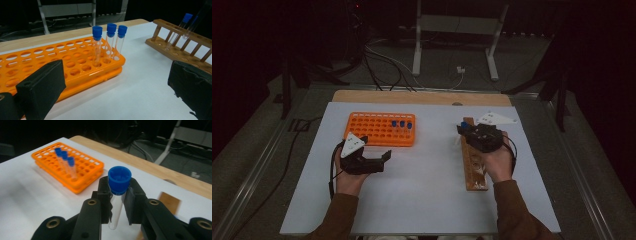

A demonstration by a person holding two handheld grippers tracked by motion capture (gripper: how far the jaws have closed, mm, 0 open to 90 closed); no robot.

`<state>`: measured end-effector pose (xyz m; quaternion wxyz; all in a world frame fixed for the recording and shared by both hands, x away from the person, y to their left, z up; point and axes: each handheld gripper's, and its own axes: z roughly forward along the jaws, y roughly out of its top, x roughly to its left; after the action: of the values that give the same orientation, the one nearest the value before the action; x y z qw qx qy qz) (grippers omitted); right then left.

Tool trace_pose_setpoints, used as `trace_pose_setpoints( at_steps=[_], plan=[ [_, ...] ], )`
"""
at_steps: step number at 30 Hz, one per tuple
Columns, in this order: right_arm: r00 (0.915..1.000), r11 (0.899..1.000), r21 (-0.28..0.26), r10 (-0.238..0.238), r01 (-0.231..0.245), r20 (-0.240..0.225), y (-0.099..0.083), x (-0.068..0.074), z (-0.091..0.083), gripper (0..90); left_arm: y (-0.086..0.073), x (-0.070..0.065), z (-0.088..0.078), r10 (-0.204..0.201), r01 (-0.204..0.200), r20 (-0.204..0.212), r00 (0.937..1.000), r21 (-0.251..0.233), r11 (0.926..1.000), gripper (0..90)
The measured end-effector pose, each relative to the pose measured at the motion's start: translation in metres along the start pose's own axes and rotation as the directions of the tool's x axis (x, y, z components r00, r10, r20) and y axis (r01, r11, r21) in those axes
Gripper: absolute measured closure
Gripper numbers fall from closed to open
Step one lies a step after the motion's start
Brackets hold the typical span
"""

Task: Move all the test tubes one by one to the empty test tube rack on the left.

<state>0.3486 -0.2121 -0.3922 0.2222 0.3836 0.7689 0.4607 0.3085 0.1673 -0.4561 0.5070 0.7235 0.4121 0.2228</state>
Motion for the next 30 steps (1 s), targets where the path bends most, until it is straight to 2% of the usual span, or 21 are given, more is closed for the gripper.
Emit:
trace_pose_setpoints(
  at_steps=[5,12,21,30],
  plan=[
    [0.9991,1.0,0.016,-0.018,0.019,-0.039,0.001,0.015,0.014,76.2,0.001,-0.002,0.002,0.005,-0.005,0.005,1.0,0.001,1.0,1.8],
    [0.9954,1.0,0.021,-0.015,0.017,-0.095,0.004,0.03,0.027,76.1,0.0,-0.008,0.007,0.024,-0.024,0.014,0.9996,0.004,0.9997,1.8],
    [0.9884,0.999,0.024,-0.032,0.037,-0.149,0.009,0.051,0.039,76.1,0.001,-0.02,0.018,0.061,-0.062,0.037,0.9975,0.013,0.998,1.8],
    [0.9791,0.998,0.037,-0.044,0.052,-0.199,0.01,0.071,0.052,76.0,0.001,-0.033,0.025,0.076,-0.078,0.076,0.9943,0.03,0.9965,4.4]
  ],
)
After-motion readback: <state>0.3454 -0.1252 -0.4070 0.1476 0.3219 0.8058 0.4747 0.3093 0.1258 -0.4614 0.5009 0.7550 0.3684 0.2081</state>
